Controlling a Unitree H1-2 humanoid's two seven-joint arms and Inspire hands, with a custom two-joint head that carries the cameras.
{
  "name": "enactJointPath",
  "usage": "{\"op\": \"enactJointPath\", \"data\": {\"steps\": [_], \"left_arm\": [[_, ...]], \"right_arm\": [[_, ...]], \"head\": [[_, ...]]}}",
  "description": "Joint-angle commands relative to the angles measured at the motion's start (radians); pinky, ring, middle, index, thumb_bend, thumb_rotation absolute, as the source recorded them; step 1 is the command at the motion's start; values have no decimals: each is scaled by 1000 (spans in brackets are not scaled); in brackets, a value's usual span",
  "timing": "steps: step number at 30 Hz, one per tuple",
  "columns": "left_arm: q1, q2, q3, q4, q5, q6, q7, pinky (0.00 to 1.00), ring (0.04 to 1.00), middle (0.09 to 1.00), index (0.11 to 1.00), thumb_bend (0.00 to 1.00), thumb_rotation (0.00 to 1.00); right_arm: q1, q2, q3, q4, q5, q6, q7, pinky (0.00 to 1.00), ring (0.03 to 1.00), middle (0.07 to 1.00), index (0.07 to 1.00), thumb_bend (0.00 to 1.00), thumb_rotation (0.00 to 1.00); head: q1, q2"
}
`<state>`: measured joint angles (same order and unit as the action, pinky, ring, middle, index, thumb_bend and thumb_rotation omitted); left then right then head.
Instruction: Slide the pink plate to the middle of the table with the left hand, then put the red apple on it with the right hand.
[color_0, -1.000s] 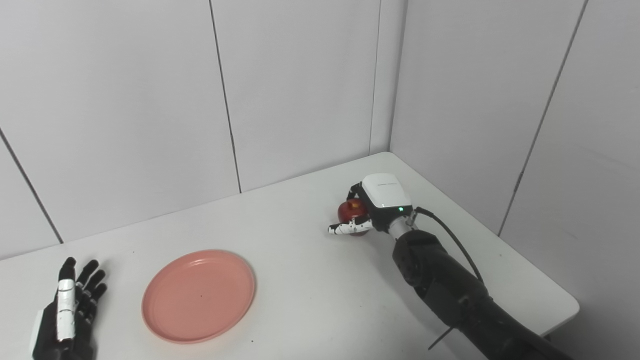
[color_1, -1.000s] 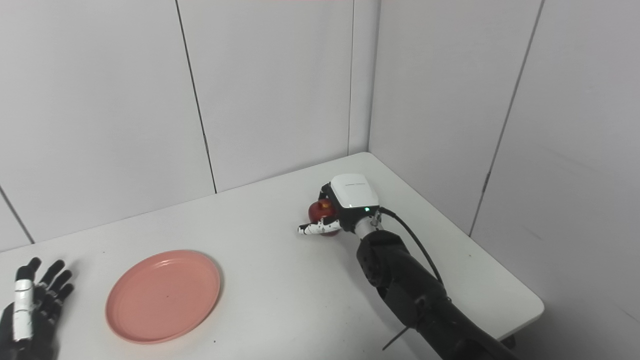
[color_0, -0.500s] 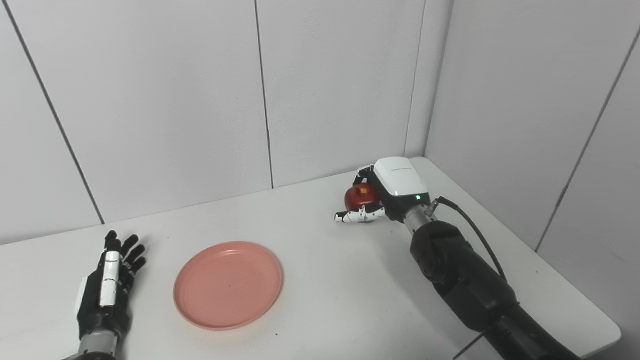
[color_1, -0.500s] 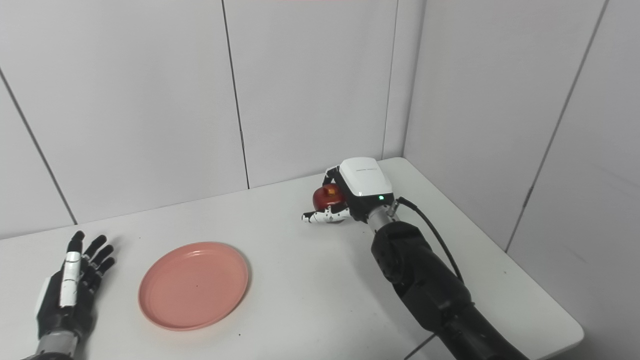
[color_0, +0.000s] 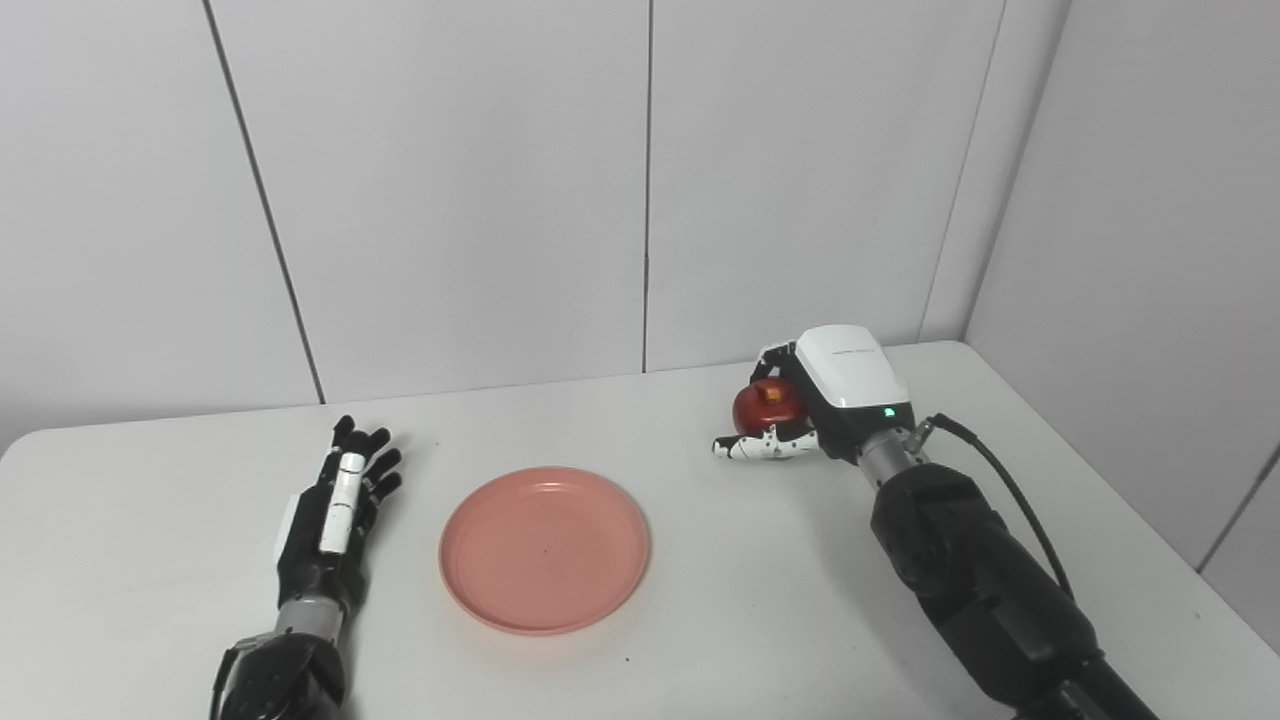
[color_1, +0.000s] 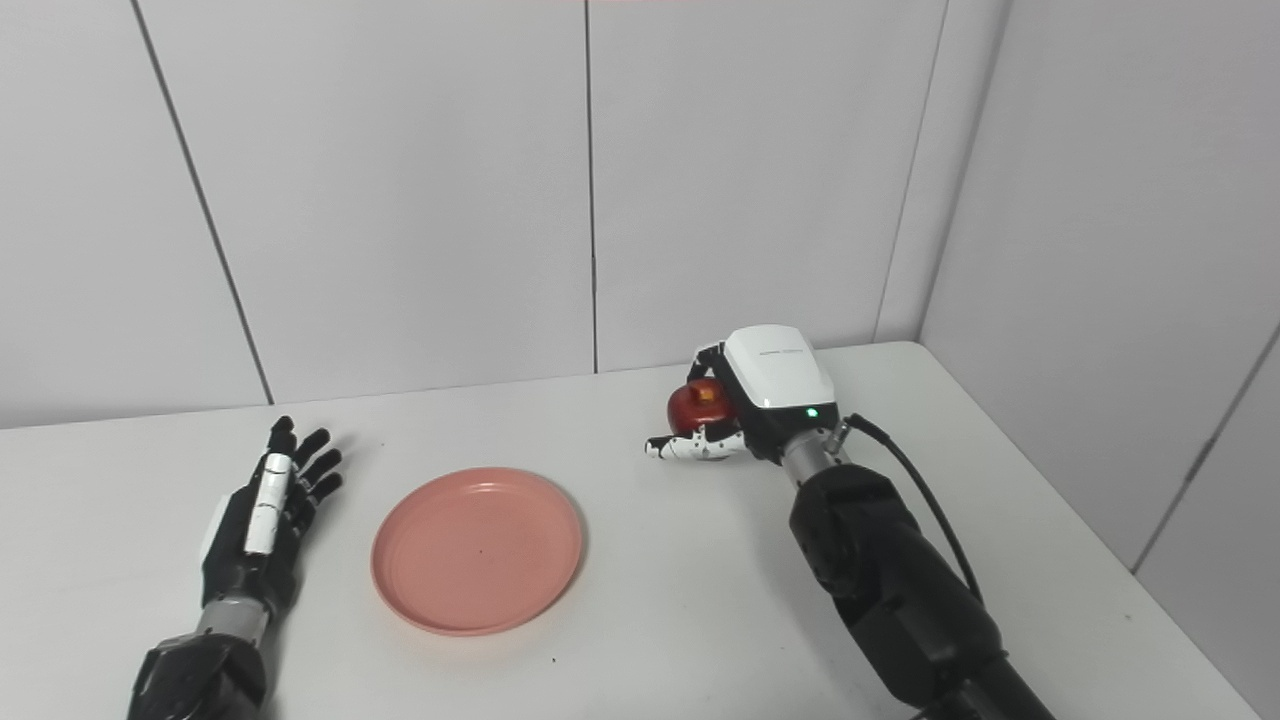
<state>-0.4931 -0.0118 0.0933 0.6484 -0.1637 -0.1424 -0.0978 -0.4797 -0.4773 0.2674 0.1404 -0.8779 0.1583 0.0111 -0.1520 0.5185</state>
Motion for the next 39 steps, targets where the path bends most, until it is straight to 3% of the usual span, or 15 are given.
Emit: {"op": "enactJointPath", "data": {"steps": [1,8,12,23,29,39], "left_arm": [[35,-23,-11,18,5,23,6,883,883,916,1000,790,805],[41,-32,-25,9,20,24,25,871,876,909,1000,782,828],[39,-37,-34,25,41,7,43,845,863,901,1000,780,830],[35,-55,-46,44,66,-6,78,823,840,876,1000,767,835],[31,-66,-54,52,84,-13,90,800,832,865,1000,784,855],[20,-81,-48,77,72,-18,90,828,851,885,1000,787,853]], "right_arm": [[-73,5,-3,-3,3,-47,-36,140,197,275,374,509,420],[-91,43,40,36,-10,-61,-43,150,208,292,407,509,429],[-92,58,53,58,-1,-90,-59,129,183,259,363,508,408],[-99,93,72,70,0,-120,-78,137,195,274,383,515,352],[-101,115,73,54,11,-118,-78,133,190,267,358,505,414],[-110,136,78,37,34,-114,-46,121,180,263,365,501,395]], "head": [[3,1],[50,1],[71,-2],[113,-11],[148,-18],[179,-26]]}}
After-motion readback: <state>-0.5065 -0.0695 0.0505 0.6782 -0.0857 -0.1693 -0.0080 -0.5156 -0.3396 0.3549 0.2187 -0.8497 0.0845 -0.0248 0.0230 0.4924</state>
